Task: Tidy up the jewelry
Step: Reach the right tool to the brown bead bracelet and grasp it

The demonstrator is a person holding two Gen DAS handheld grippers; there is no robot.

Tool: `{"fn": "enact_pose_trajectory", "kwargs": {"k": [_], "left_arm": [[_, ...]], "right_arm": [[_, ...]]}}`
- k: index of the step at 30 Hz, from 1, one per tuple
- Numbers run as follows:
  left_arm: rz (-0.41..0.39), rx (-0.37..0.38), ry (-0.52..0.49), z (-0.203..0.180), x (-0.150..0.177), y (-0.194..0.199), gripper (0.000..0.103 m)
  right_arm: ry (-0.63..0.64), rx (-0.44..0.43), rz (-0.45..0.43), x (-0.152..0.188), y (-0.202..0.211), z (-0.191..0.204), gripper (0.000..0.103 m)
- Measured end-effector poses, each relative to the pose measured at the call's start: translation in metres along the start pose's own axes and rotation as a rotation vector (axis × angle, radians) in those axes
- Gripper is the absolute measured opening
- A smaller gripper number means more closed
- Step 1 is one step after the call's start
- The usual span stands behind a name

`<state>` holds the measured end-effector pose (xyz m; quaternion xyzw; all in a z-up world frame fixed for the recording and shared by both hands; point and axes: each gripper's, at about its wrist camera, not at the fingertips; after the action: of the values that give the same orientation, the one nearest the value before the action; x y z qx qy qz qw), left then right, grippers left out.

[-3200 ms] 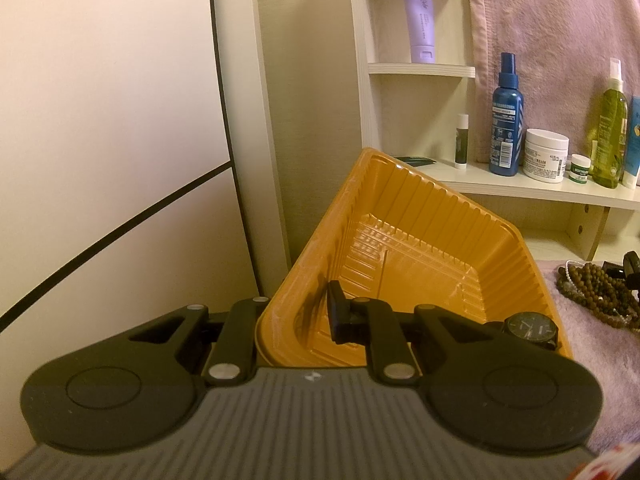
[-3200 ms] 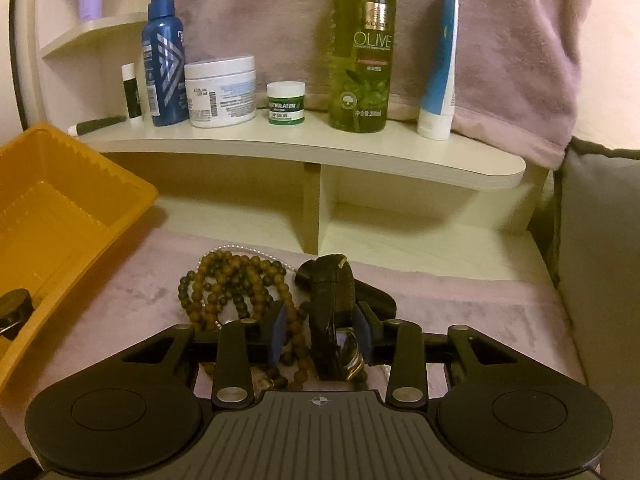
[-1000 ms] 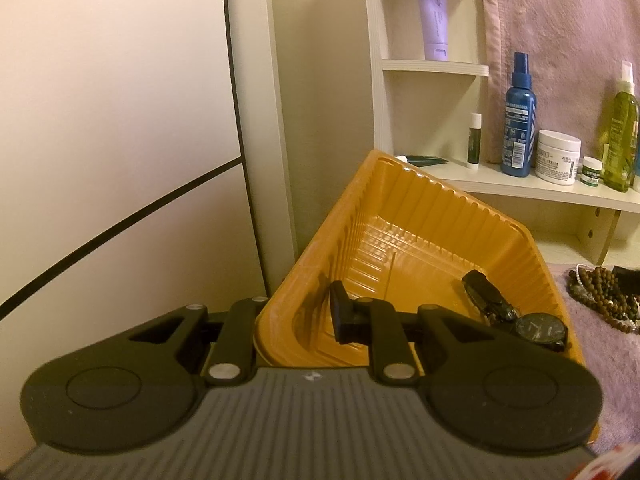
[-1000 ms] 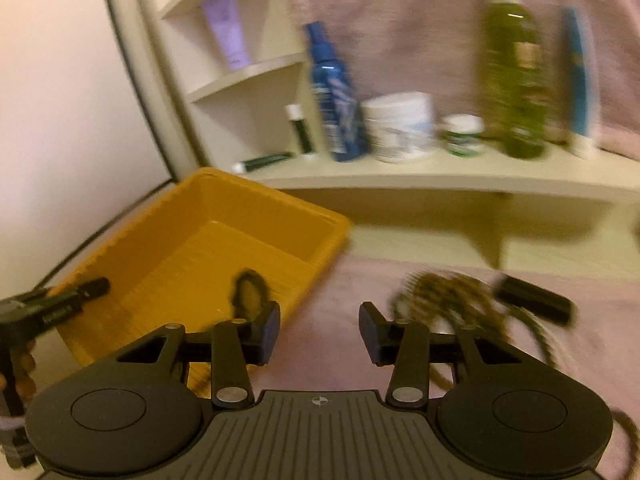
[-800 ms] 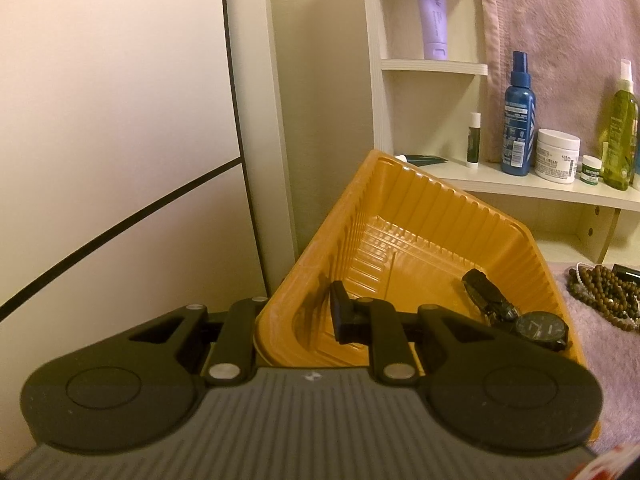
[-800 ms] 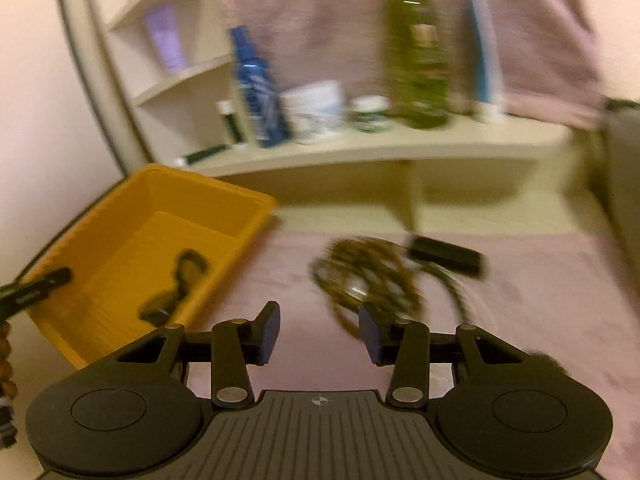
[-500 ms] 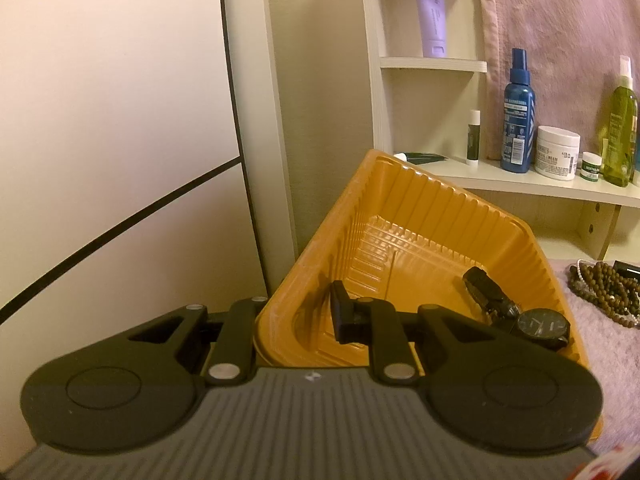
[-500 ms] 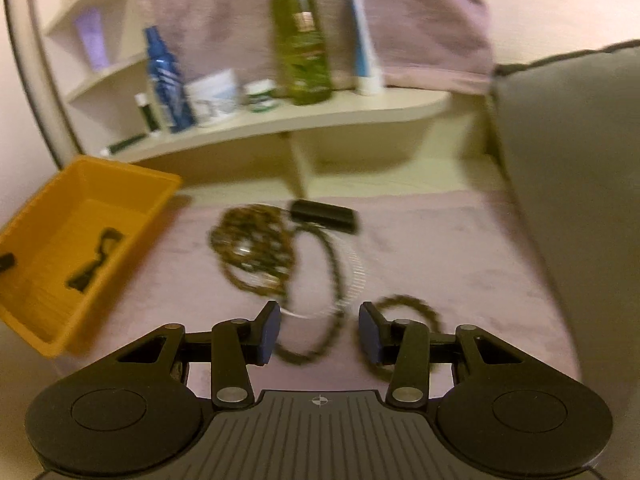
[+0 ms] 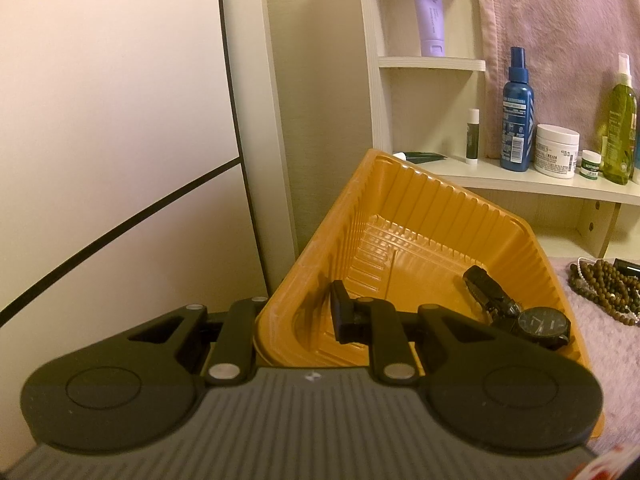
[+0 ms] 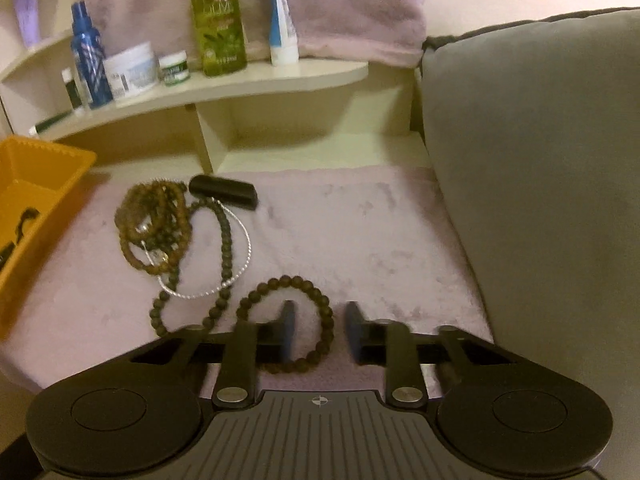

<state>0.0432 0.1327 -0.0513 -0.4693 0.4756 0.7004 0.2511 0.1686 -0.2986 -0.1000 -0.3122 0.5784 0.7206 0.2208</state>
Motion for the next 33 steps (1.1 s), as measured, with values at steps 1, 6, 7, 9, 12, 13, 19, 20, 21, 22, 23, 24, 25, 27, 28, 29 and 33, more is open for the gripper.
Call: {"fn": "enact_pose_trajectory", "kwargs": {"k": [1,6,7,9,12,13,19,20,21,22,23,24,25,27,28,29,33], "left_arm": [[0.0,0.0,0.001,0.0,0.0,0.0,0.018],[0.0,0.0,0.001,0.0,0.0,0.0,0.018],[0.0,0.0,0.002,0.0,0.0,0.0,0.018],[0.0,0.0,0.003,0.0,0.0,0.0,0.018],[0.0,0.0,0.002,0.0,0.0,0.0,0.018],[0.0,0.0,0.003,0.0,0.0,0.0,0.018],[0.0,0.0,0.001,-0.001,0.0,0.001,0.018],[0.0,0.0,0.001,-0.001,0.0,0.001,0.018],[0.0,0.0,0.001,-0.001,0.0,0.001,0.018],[0.0,0.0,0.0,-0.001,0.0,0.001,0.018],[0.001,0.0,0.001,-0.001,0.0,0.001,0.018],[0.0,0.001,0.002,-0.001,-0.001,0.001,0.018],[0.0,0.002,0.001,-0.001,-0.001,0.002,0.018],[-0.001,0.003,0.002,-0.001,-0.001,0.002,0.018],[-0.001,0.004,0.002,-0.001,-0.001,0.002,0.018],[-0.001,0.004,0.002,-0.001,-0.001,0.002,0.018],[-0.003,0.007,0.004,-0.001,-0.001,0.003,0.017]], "right_arm": [[-0.002,0.007,0.018,0.0,-0.004,0.001,0.02],[0.018,0.026,0.022,0.001,-0.007,0.004,0.012],[0.025,0.029,0.023,0.001,-0.007,0.005,0.01],[0.045,0.033,0.024,0.001,-0.008,0.007,0.007],[0.048,0.032,0.023,0.001,-0.008,0.008,0.007],[0.048,0.026,0.017,0.0,-0.006,0.008,0.007],[0.031,-0.041,-0.044,-0.011,0.016,0.011,0.006],[0.031,-0.053,-0.057,-0.015,0.02,0.014,0.006],[0.031,-0.053,-0.057,-0.015,0.02,0.014,0.006],[0.032,-0.068,-0.07,-0.019,0.026,0.016,0.006],[0.033,-0.087,-0.085,-0.023,0.031,0.02,0.006],[0.037,-0.124,-0.109,-0.031,0.04,0.027,0.006],[0.042,-0.143,-0.121,-0.035,0.044,0.032,0.006],[0.058,-0.183,-0.148,-0.043,0.054,0.044,0.006],[0.066,-0.207,-0.157,-0.047,0.058,0.051,0.006],[0.066,-0.207,-0.157,-0.047,0.058,0.051,0.006],[0.079,-0.361,-0.194,-0.063,0.071,0.085,0.006]]}}
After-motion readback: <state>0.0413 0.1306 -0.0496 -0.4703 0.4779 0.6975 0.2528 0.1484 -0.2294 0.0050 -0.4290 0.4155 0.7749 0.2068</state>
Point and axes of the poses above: each gripper's, at about its wrist camera, not at the fingertips, and y roughly against the way its jaws point, z to its left, x to its underside, and after that the axes turned 1 degree about -z, right-handed
